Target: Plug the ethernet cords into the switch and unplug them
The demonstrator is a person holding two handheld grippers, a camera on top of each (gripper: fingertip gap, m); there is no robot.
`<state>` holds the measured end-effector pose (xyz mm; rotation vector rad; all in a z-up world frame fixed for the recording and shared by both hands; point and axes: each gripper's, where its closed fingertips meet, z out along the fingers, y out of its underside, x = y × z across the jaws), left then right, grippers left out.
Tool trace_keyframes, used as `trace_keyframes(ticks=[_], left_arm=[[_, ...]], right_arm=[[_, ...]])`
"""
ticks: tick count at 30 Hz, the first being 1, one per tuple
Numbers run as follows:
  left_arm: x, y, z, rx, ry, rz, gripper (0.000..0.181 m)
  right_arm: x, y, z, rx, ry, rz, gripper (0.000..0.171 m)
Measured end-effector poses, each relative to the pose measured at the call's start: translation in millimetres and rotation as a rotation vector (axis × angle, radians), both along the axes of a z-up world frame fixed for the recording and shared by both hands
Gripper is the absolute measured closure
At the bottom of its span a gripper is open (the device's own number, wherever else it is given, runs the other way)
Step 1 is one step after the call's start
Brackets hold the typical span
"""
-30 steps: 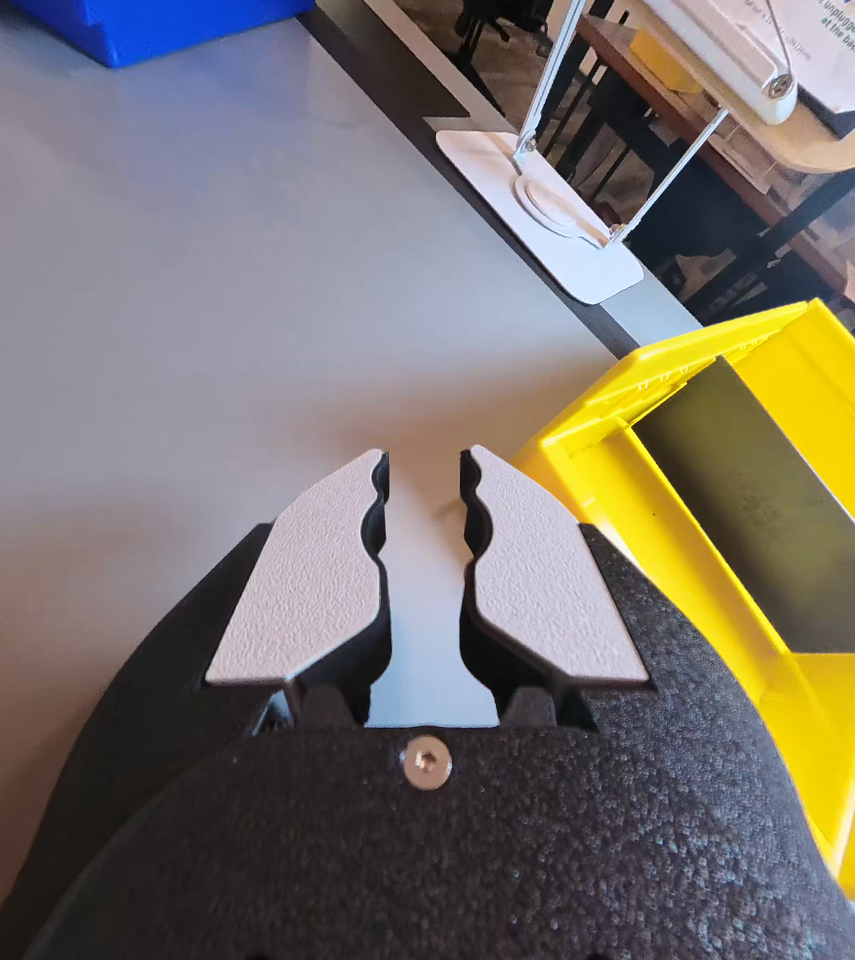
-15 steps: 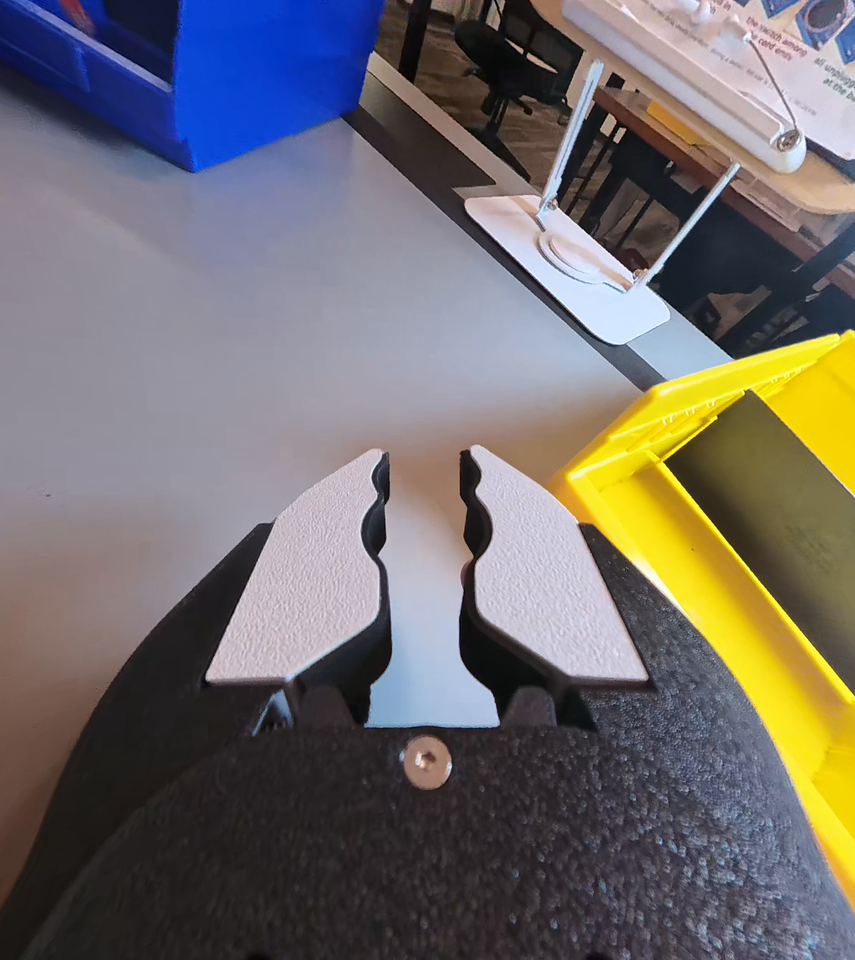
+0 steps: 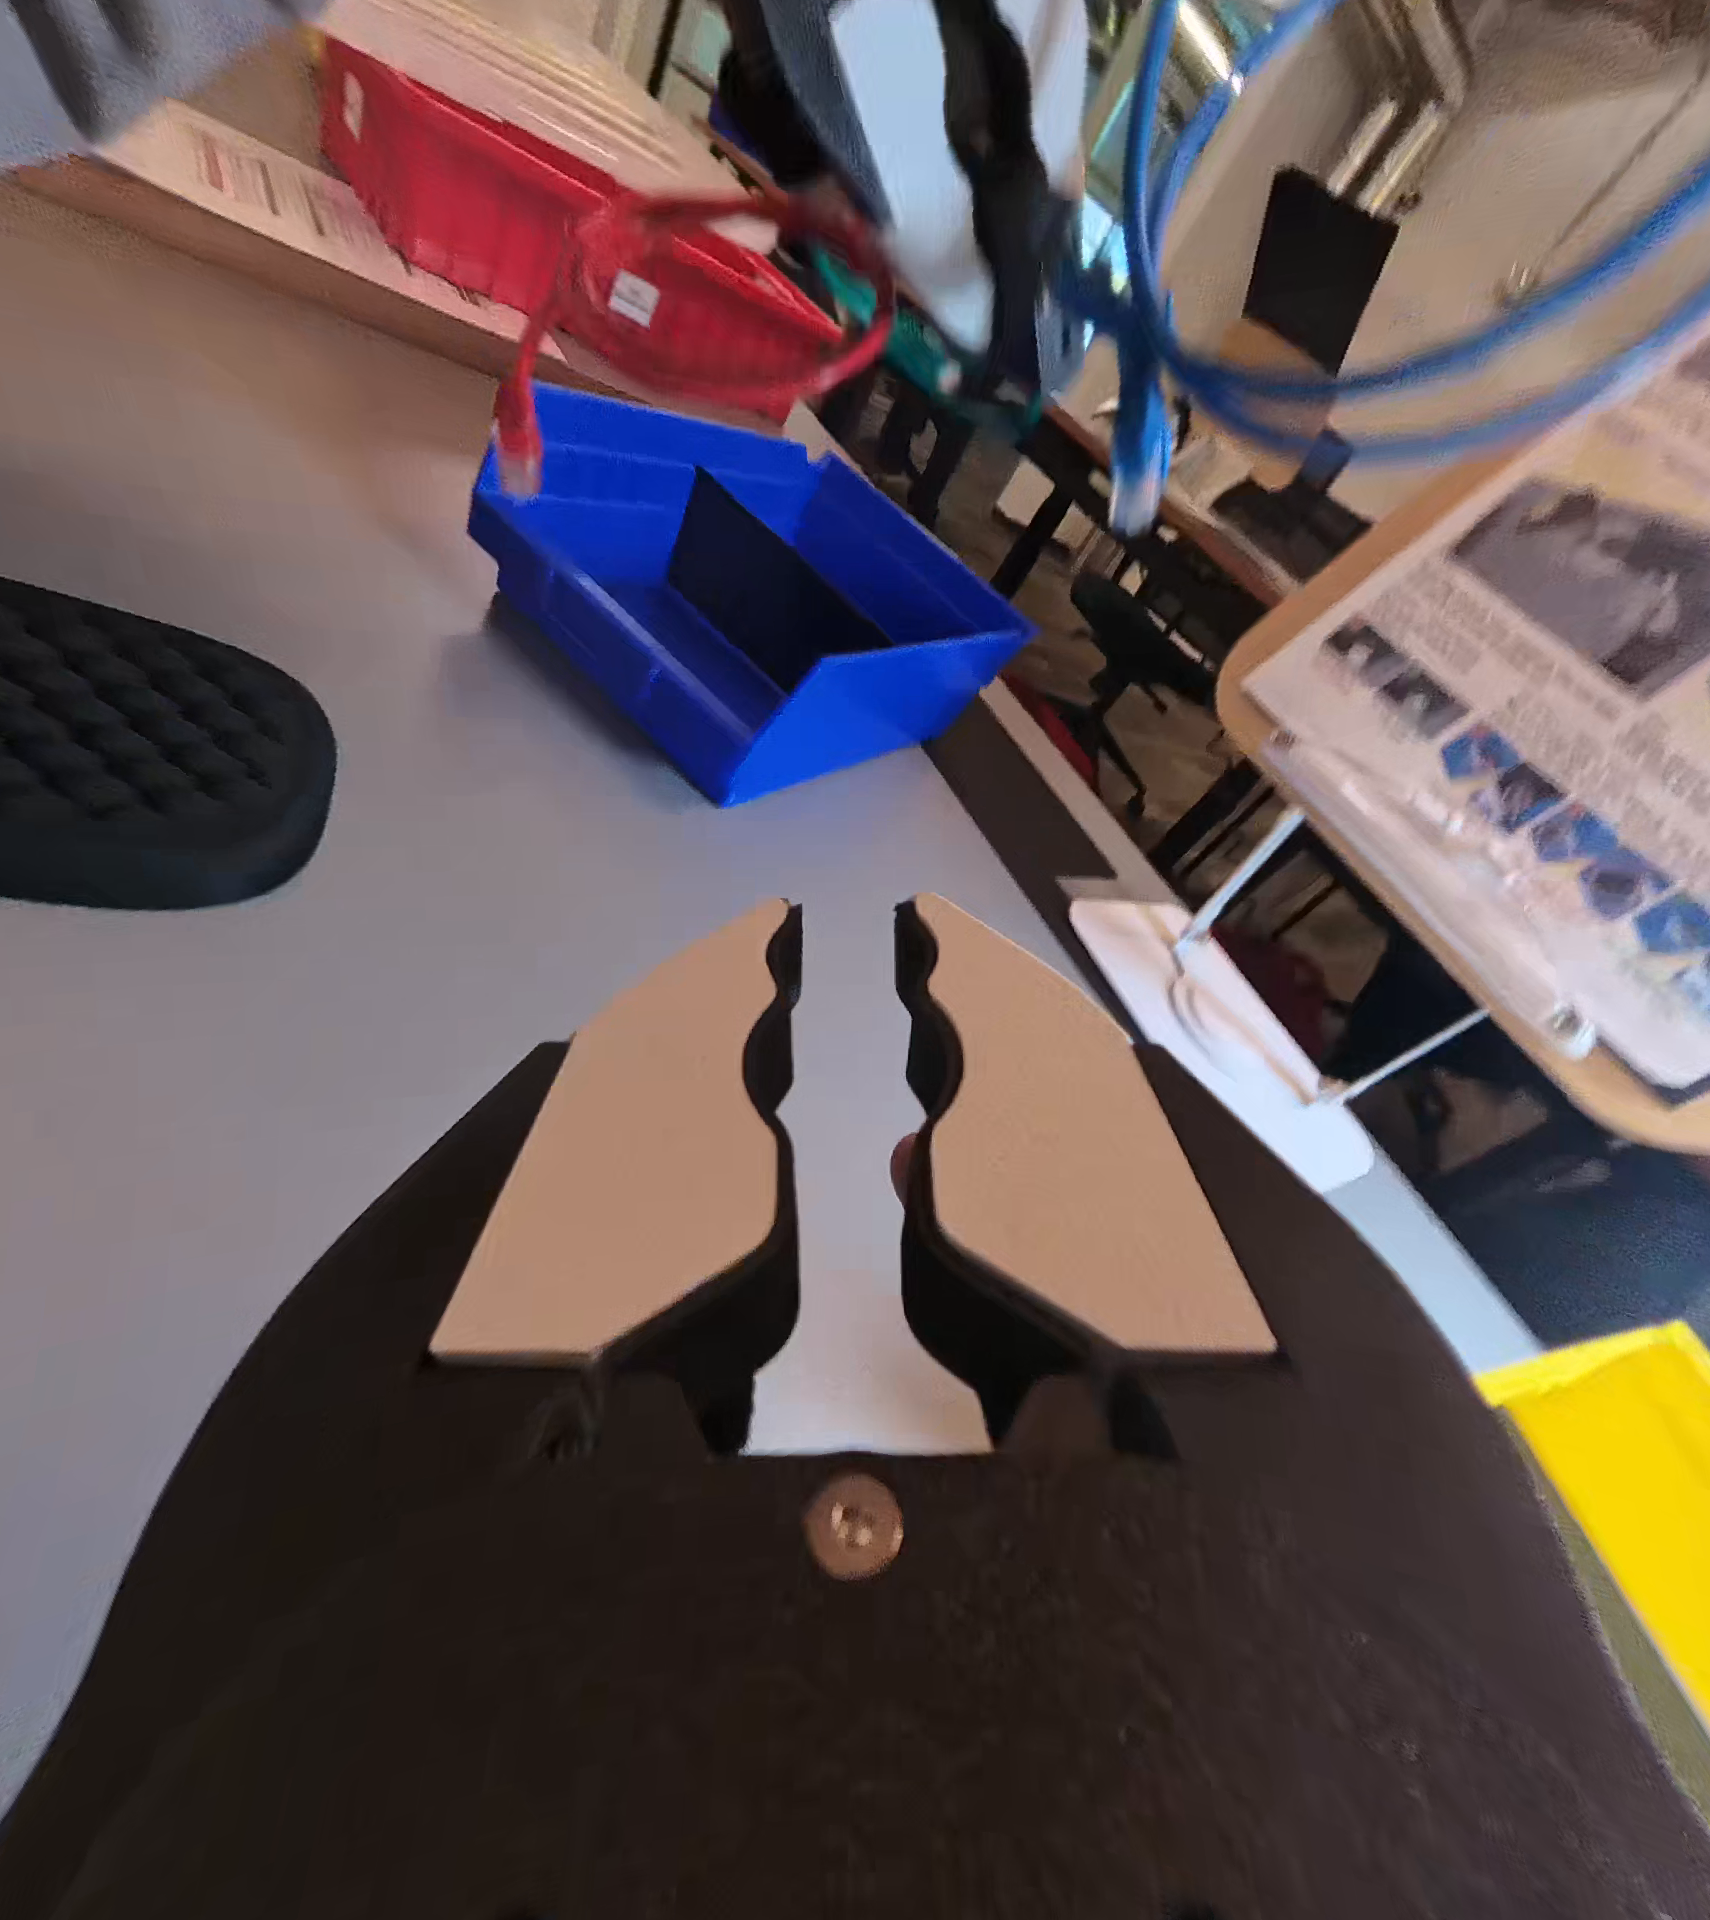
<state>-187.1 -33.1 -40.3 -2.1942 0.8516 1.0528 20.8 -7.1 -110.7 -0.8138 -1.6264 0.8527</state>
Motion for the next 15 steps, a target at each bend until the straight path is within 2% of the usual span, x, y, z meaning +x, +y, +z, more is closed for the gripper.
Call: trace_keyframes(ticks=[1, 4, 6, 10, 15], left_arm=[[22, 3, -11, -0.019, -0.031, -0.036, 0.158], [81, 13, -49, -0.081, -0.116, -0.124, 0.159], [111, 22, -71, -0.097, -0.152, -0.179, 0.159], [138, 37, -107, -0.111, -0.194, -0.236, 0.160], [155, 42, -137, -0.122, -0.282, -0.302, 0.160]], right_arm=[[-2, -6, 9, 0.042, 0.016, 0.008, 0.154], [-7, -22, 34, 0.145, 0.056, 0.023, 0.154], [-12, -24, 36, 0.210, 0.024, 0.001, 0.153], [-22, 2, 7, 0.318, -0.045, -0.089, 0.150], [-20, 24, -40, 0.335, -0.142, -0.081, 0.150]])
